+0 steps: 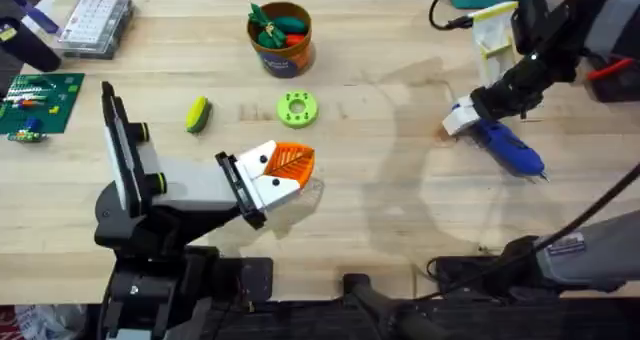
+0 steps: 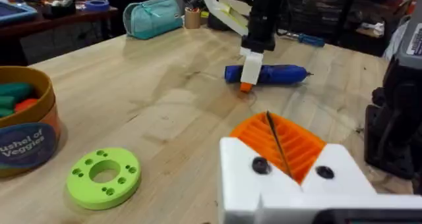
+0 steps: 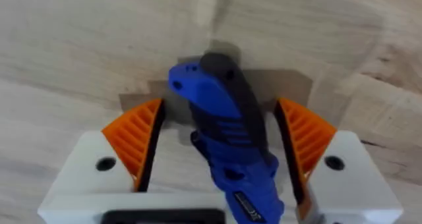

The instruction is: Pick up the gripper from the table and insert it into the empty holder that is missing its gripper. Then pick up a screw, insert it into the mounting hole, and use the screwdriver to tighten it. Finally, clean up the table by picking up the vegetable and placing it into the bucket.

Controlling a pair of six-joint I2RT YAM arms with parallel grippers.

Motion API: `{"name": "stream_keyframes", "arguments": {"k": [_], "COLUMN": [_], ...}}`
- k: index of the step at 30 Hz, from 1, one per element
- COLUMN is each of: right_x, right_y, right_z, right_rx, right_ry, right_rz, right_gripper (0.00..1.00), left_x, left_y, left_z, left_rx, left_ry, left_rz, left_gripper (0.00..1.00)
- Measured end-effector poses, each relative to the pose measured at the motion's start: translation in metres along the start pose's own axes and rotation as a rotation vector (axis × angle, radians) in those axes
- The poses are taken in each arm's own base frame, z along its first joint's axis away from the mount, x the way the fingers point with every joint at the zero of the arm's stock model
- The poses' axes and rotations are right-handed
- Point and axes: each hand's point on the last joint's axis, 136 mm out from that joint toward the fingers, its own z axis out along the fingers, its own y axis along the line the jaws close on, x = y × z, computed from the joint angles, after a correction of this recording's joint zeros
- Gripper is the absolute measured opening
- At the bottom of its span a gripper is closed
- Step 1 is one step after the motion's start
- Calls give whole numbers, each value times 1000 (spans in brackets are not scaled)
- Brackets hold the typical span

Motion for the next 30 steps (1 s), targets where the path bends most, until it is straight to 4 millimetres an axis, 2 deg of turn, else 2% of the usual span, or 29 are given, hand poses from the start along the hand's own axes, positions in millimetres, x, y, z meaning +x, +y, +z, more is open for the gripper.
{"name": "stream_keyframes", "arguments": {"k": [9,15,25,30], "right_x": [11,14,29,30], "right_y": [-2,-8,-33,-35], "right_z": [0,-1,-2,-2], "right_rx": [14,40,46,42], "right_ry": [52,73,92,89], "right_rz": [-222,-307,-285,-282], "right_gripper": [973,973,973,973], "left_x": [0,0,0,0], "left_y": [0,0,0,0], "left_z": [0,0,0,0], "left_rx": [0,0,1,1], "left_ry": [0,0,0,0], "left_rz": [0,0,0,0], "left_gripper": [12,12,12,12]}}
